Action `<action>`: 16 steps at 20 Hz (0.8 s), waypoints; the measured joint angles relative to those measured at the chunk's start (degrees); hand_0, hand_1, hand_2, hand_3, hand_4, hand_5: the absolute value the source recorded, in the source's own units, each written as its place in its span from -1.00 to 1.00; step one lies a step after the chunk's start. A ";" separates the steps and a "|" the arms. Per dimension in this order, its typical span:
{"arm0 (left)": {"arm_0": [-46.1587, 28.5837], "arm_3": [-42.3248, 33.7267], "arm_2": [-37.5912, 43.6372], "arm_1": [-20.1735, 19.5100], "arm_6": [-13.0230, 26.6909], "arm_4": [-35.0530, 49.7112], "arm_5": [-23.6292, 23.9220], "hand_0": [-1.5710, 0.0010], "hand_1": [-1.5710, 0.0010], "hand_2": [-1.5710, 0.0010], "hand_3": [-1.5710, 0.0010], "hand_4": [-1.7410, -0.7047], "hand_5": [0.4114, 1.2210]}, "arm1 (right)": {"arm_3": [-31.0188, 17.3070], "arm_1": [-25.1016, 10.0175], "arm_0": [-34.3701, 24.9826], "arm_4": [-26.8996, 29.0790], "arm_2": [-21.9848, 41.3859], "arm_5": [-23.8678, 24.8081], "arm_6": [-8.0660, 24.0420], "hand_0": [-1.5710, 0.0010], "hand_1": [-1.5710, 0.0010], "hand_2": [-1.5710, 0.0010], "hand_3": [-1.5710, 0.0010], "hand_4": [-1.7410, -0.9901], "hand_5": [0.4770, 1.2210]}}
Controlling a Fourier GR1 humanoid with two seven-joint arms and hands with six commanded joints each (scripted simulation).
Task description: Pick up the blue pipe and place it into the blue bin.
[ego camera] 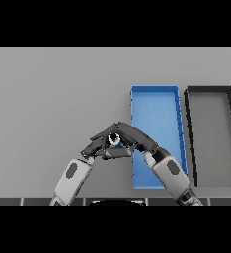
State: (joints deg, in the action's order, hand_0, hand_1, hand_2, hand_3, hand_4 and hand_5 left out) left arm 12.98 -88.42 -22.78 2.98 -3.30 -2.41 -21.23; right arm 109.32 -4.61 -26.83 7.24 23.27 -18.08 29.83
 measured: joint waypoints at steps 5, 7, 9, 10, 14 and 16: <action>0.42 -0.88 0.71 0.22 2.88 -0.01 -0.32 -1.00 -1.00 -1.00 -0.82 -0.98 1.00 | -1.21 -1.09 -0.59 -1.48 1.99 1.57 -6.03 -0.94 -0.94 -0.94 -0.89 -0.93 0.79; -0.02 -1.08 0.19 0.32 2.09 -0.76 -0.31 -1.00 -1.00 -1.00 -0.81 -0.98 1.00 | -0.43 -1.12 0.49 -1.02 2.44 2.51 -6.38 -0.96 -0.96 -0.96 -0.93 -0.96 0.87; 0.34 -0.82 0.28 0.15 0.58 -1.99 0.79 -1.00 -1.00 -1.00 -0.85 -0.97 1.00 | -0.17 -0.75 0.47 -1.79 2.36 3.56 -5.51 -0.98 -0.98 -0.98 -0.95 -0.97 0.92; 0.25 -0.75 0.25 -0.38 -1.02 -3.48 2.04 -0.86 -0.71 -0.65 -0.48 -0.73 1.00 | -0.73 -0.48 0.16 -2.28 2.34 3.84 -5.73 -0.98 -0.98 -0.98 -0.96 -0.98 0.93; 1.11 -1.24 0.38 -1.99 0.43 -5.66 -1.94 0.24 0.30 0.33 0.39 0.03 1.00 | -0.10 -0.43 0.00 -2.71 3.05 5.23 -5.34 -0.99 -0.99 -0.99 -0.99 -0.99 0.97; 0.90 -1.05 0.27 -1.47 0.57 -7.78 -3.02 0.51 0.55 0.57 0.61 0.27 0.52 | 0.49 -0.40 0.09 -2.97 3.53 5.52 -2.63 -0.99 -0.99 -1.00 -0.99 -0.99 0.98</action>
State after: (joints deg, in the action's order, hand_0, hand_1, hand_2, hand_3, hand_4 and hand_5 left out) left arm 13.88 -89.48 -22.51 1.51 -2.73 -10.19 -24.26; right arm 109.81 -5.01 -26.74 4.27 26.80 -12.56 27.21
